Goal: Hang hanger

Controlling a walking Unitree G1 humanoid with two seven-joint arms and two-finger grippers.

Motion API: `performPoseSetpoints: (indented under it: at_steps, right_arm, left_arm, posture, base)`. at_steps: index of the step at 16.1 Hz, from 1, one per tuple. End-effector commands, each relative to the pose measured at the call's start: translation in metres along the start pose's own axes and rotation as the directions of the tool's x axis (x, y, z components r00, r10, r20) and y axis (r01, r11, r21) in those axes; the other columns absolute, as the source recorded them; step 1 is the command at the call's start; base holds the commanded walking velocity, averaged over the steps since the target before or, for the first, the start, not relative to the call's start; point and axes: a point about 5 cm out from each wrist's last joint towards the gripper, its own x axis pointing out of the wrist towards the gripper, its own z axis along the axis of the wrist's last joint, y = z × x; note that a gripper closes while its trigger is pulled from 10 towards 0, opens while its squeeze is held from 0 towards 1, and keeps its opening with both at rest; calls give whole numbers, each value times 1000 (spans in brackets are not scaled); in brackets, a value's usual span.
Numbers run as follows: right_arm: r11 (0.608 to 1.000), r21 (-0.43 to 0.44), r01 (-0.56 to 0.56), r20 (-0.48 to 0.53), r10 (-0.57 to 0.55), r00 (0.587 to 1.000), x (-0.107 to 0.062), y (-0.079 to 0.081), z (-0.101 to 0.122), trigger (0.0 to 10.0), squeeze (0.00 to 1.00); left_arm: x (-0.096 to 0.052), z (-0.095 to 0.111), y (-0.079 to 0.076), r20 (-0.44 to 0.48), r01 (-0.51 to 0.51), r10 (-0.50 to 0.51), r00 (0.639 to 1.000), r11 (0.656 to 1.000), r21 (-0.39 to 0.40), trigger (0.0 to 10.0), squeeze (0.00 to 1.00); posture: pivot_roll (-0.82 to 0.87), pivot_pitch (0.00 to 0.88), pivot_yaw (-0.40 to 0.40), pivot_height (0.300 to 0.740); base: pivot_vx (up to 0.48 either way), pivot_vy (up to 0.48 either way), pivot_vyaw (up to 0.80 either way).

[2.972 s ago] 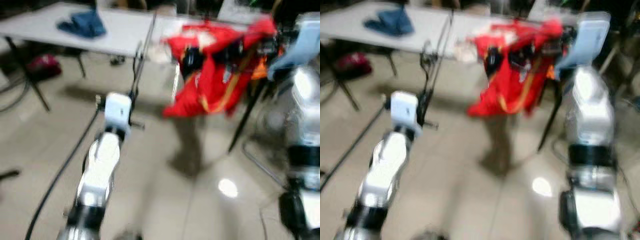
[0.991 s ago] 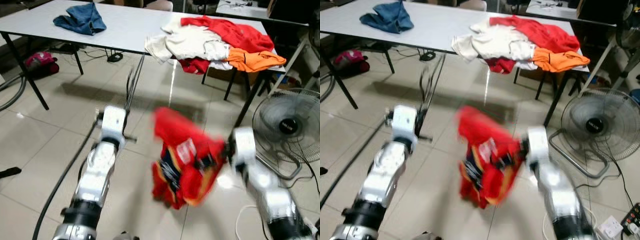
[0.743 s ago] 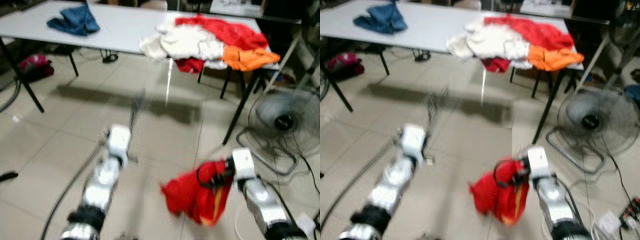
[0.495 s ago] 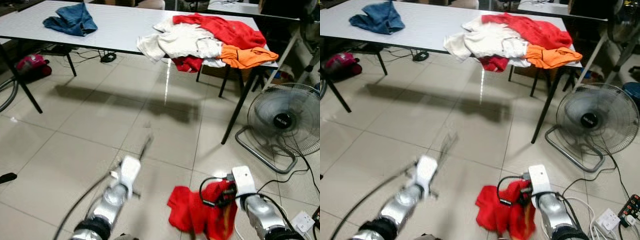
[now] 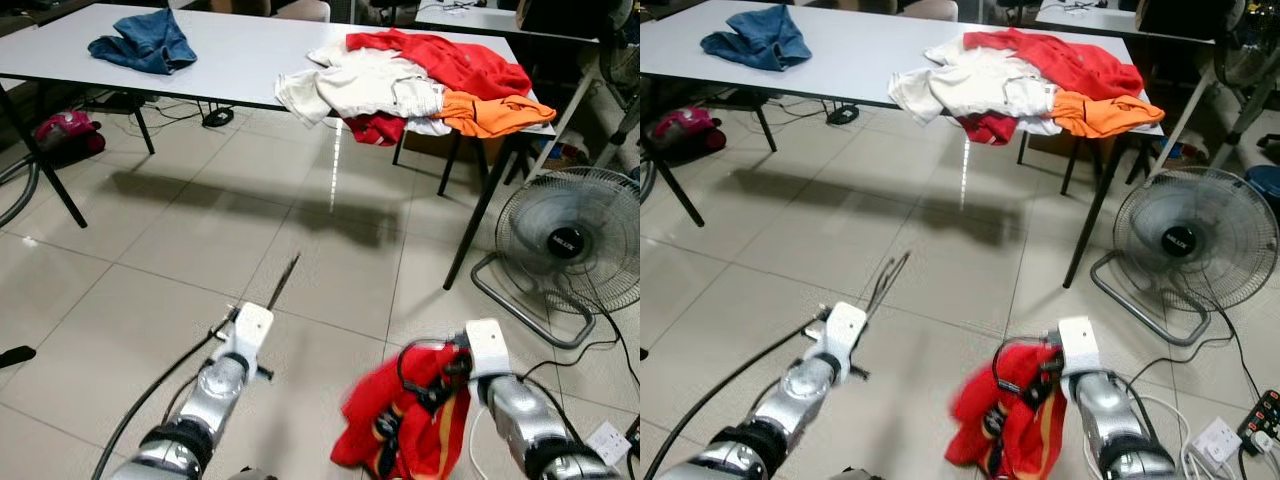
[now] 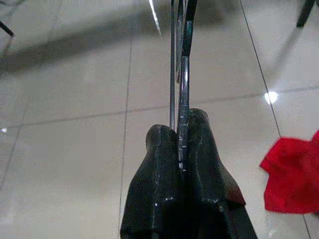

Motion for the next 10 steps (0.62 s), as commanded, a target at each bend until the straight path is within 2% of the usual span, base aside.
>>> performPoseSetpoints:
  at_steps: [1, 3, 6, 7, 8, 10]
  right_arm:
    - [999, 48, 19, 55, -22, 998, 4, -5, 18, 0, 0]
    - [993, 114, 21, 178, -41, 983, 9, -9, 60, 0, 0]
    - [986, 168, 2, 326, -57, 944, 8, -15, 110, 0, 0]
    - [984, 180, -4, 347, -59, 936, 8, -15, 119, 0, 0]
    - [978, 208, -10, 385, -72, 920, 6, -15, 137, 0, 0]
    - [965, 261, -23, 417, -91, 904, 5, -14, 159, 0, 0]
  left_arm:
    - [3, 16, 7, 67, -14, 13, 998, 1000, 0, 10000, 0]
    - [5, 39, 24, 160, -42, 46, 986, 999, -26, 10000, 0]
    - [2, 72, 37, 294, -43, 55, 954, 998, -47, 10000, 0]
    - [1, 79, 38, 321, -32, 48, 946, 998, -54, 10000, 0]
    - [-4, 95, 37, 387, 12, 13, 922, 998, -63, 10000, 0]
    - [-15, 109, 30, 437, 96, -72, 897, 995, -32, 10000, 0]
  posture:
    - [-97, 0, 16, 740]
    - [-96, 0, 9, 740]
    - [-78, 7, -4, 740]
    - [-70, 10, -9, 740]
    - [-66, 11, -12, 740]
    - [-48, 9, -22, 740]
  base:
    - [0, 0, 0]
    - [0, 0, 0]
    - [0, 0, 0]
    - [0, 0, 0]
    - [0, 0, 0]
    - [0, 0, 0]
